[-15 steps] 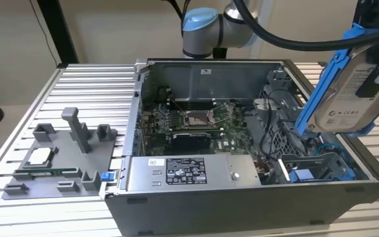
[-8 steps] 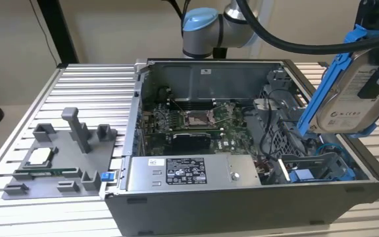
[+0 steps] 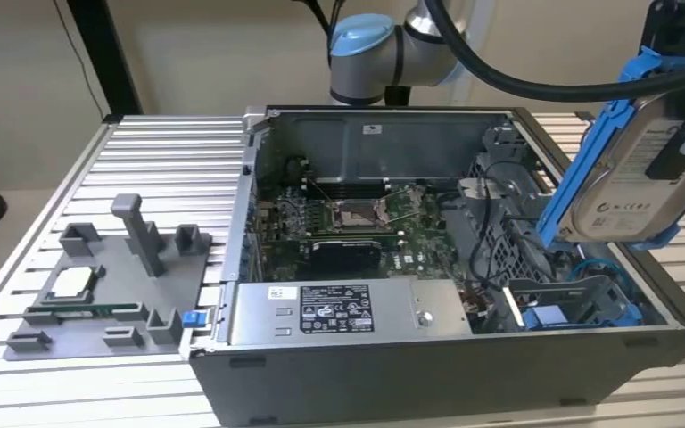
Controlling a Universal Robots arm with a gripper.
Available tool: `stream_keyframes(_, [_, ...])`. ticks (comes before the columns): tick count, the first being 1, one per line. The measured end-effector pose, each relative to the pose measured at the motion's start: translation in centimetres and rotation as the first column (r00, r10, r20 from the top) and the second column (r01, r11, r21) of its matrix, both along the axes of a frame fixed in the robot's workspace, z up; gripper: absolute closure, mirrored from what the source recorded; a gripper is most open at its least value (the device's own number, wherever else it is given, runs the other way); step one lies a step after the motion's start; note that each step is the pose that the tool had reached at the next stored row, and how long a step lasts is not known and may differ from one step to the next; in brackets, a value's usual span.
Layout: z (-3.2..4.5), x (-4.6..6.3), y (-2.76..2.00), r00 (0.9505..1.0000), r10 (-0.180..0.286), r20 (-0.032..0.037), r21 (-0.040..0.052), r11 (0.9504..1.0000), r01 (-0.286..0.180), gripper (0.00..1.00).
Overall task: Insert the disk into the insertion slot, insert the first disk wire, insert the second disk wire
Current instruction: 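Insert the disk into the insertion slot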
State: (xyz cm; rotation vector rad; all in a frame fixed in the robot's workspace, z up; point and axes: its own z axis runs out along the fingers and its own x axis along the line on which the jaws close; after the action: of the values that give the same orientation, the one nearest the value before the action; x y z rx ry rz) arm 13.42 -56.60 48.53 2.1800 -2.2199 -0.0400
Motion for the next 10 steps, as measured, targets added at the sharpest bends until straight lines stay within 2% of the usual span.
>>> stream_keyframes(10, [-0.8,0.0,0.0,1.0,0.0,0.0,-0.0001,1.0,0.0,1.0])
